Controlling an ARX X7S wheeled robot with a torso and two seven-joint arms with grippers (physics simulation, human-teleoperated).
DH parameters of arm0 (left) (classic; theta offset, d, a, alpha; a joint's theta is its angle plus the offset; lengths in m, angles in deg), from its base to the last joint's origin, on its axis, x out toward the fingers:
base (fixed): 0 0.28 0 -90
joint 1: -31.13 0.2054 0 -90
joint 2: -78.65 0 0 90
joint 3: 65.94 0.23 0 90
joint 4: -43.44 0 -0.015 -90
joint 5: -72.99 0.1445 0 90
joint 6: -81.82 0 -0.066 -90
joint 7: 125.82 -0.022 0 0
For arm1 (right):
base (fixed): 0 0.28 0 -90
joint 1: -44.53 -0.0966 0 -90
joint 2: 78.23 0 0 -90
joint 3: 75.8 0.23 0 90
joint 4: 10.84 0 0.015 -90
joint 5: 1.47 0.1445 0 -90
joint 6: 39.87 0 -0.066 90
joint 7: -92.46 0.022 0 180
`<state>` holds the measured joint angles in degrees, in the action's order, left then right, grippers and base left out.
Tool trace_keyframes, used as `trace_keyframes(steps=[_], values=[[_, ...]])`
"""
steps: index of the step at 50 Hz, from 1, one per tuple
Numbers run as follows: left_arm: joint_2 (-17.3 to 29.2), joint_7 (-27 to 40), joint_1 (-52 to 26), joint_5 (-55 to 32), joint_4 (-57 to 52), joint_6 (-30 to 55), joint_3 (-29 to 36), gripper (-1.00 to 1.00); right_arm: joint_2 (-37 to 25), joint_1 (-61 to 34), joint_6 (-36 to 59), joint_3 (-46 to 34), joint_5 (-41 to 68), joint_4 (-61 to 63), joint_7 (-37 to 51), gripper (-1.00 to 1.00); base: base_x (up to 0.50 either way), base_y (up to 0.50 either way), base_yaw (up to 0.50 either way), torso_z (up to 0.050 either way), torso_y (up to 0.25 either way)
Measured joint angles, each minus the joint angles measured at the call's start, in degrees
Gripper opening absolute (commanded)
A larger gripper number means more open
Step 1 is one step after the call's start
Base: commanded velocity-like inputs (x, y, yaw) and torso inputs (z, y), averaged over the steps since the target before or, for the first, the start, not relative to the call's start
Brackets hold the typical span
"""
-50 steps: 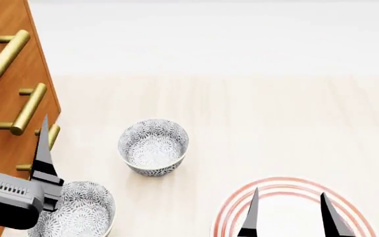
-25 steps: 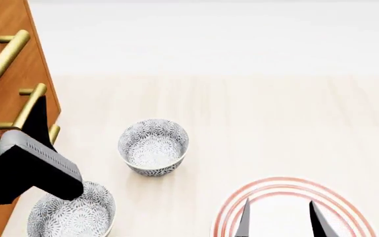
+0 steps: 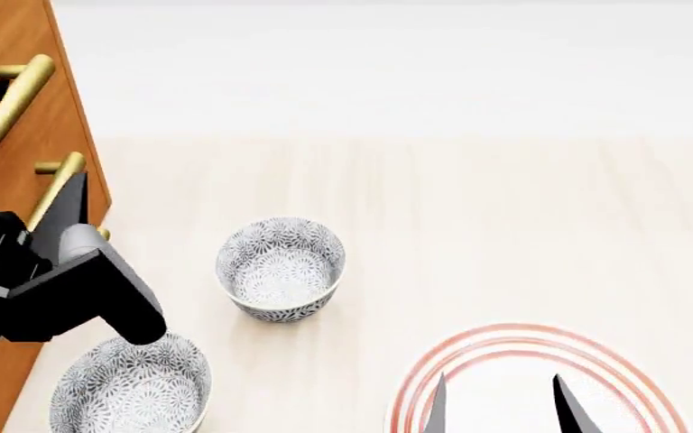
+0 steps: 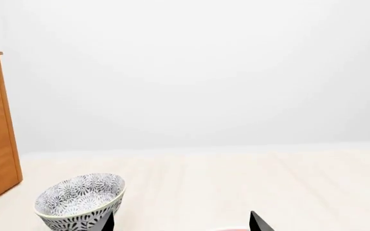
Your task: Open the top drawer of the cabinet.
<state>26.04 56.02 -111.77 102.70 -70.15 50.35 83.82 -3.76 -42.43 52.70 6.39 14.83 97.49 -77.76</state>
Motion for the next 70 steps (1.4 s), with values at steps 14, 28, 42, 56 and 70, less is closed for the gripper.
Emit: trace_keyframes(steps=[14,28,42,56,70], values=[[-1.5,-2.3,-1.4,-1.7,6.2,-1.3,1.8,1.00,-0.4,0.0,-0.4,-0.6,-0.1,-0.6,0.1,1.00,0.00,0.00,0.00,0.000,0.000],[-3.5,-3.7,-2.3,-3.8,11.9,-2.3,2.0,1.00,-0.7,-0.1,-0.7,-1.0,0.0,-1.0,0.3,1.00,0.00,0.00,0.00,0.000,0.000],[-4.9,-4.1,-4.1,-5.0,18.0,-3.2,1.6,1.00,-1.0,-0.1,-1.0,-1.4,0.0,-1.3,0.5,1.00,0.00,0.00,0.00,0.000,0.000],[-6.2,-3.2,-5.8,-5.2,24.1,-4.5,1.4,1.00,-1.3,-0.2,-1.2,-1.8,0.1,-1.7,0.6,1.00,0.00,0.00,0.00,0.000,0.000],[-7.1,-2.8,-7.1,-5.5,28.9,-5.4,1.4,1.00,-1.6,-0.3,-1.4,-2.2,0.1,-2.1,0.8,1.00,0.00,0.00,0.00,0.000,0.000]])
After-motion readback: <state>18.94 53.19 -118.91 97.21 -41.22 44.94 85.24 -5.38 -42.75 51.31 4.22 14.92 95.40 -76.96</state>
